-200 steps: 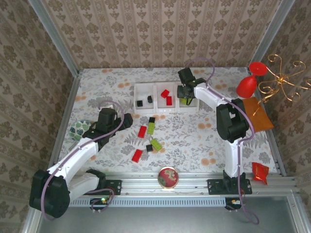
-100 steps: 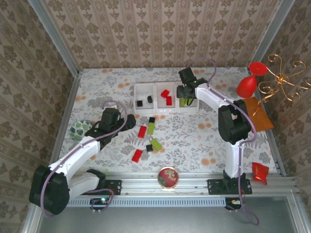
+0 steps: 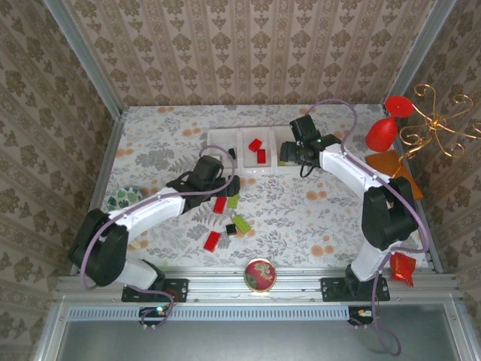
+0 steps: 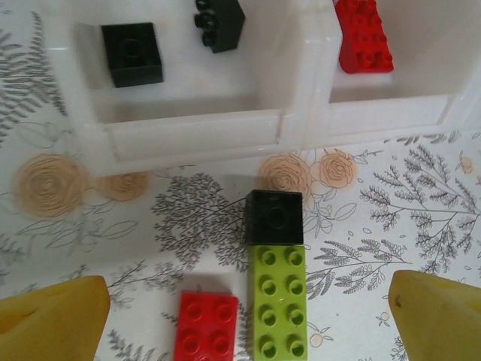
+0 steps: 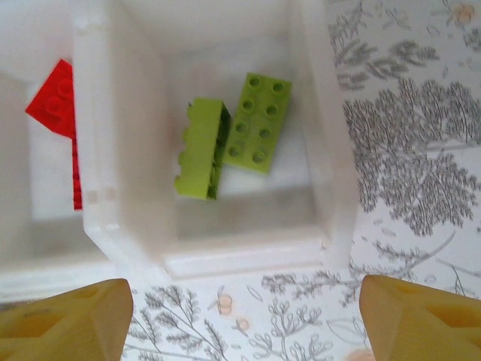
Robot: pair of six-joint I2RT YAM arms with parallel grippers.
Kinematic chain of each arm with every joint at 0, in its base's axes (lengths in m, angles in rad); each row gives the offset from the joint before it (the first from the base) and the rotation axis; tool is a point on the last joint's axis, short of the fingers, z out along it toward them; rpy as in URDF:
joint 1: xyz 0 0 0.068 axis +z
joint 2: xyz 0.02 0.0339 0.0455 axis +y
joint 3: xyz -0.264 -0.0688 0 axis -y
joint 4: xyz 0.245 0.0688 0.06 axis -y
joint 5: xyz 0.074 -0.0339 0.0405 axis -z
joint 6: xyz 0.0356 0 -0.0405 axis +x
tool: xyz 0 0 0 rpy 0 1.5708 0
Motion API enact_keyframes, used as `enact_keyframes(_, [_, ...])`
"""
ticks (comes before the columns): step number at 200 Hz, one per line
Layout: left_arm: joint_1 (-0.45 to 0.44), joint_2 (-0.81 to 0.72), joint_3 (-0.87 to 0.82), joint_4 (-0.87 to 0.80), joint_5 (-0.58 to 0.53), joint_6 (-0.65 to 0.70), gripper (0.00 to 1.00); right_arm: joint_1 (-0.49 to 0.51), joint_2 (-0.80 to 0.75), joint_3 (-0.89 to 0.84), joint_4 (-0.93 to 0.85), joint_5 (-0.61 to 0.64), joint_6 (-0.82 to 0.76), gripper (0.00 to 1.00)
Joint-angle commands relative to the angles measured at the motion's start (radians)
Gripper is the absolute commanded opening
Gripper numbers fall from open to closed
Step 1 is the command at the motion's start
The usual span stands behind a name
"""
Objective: Sort the legos into containers by color
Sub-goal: Place the lego in the container, then pick up the lego from the center of the table.
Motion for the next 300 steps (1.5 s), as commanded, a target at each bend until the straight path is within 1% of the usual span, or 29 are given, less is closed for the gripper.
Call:
enact_keyframes(1, [-0.023, 0.067, 0.071, -0.037, -0.012, 0.045, 0.94, 0.009, -0.065, -0.051, 0.004, 0.001, 0.045, 0.81])
enact_keyframes(41, [-0.041, 0.19, 0.167, -0.087, -0.013, 0.095, 0.83, 0.019, -0.146, -0.141, 0.0, 0.016, 0.066, 0.85])
enact_keyframes(46, [-0.041, 0.206, 0.177, -0.095, -0.013, 0.098, 0.81, 0.019, -0.156, -0.151, 0.0, 0.015, 0.068, 0.98])
enact_keyframes(50, [-0.042, 0.216, 0.186, -0.1, -0.015, 0.101, 0.8, 0.019, -0.161, -0.157, 0.0, 0.015, 0.07, 1.0])
enact_keyframes(83, [-0.041, 0.285, 0.235, -0.126, -0.03, 0.119, 0.71, 0.019, -0.21, -0.201, -0.002, 0.016, 0.077, 1.0])
enact_keyframes(114, [-0.041, 0.34, 0.278, -0.141, -0.03, 0.126, 0.64, 0.019, -0.244, -0.218, -0.003, 0.023, 0.087, 1.0])
enact_keyframes(142, [-0.04, 0.38, 0.3, -0.148, -0.034, 0.128, 0.62, 0.019, -0.261, -0.223, -0.006, 0.029, 0.09, 1.0])
enact_keyframes(180, [-0.036, 0.427, 0.322, -0.156, -0.044, 0.13, 0.6, 0.02, -0.271, -0.223, -0.008, 0.029, 0.091, 1.0])
enact_keyframes(207, [-0.032, 0.453, 0.328, -0.155, -0.045, 0.129, 0.57, 0.02, -0.272, -0.222, -0.009, 0.03, 0.09, 1.0])
enact_keyframes(237, [-0.031, 0.468, 0.332, -0.154, -0.045, 0.125, 0.49, 0.02, -0.271, -0.221, -0.005, 0.03, 0.088, 1.0])
enact_keyframes(300, [-0.033, 0.465, 0.332, -0.148, -0.043, 0.122, 0.29, 0.022, -0.264, -0.22, -0.001, 0.024, 0.088, 1.0])
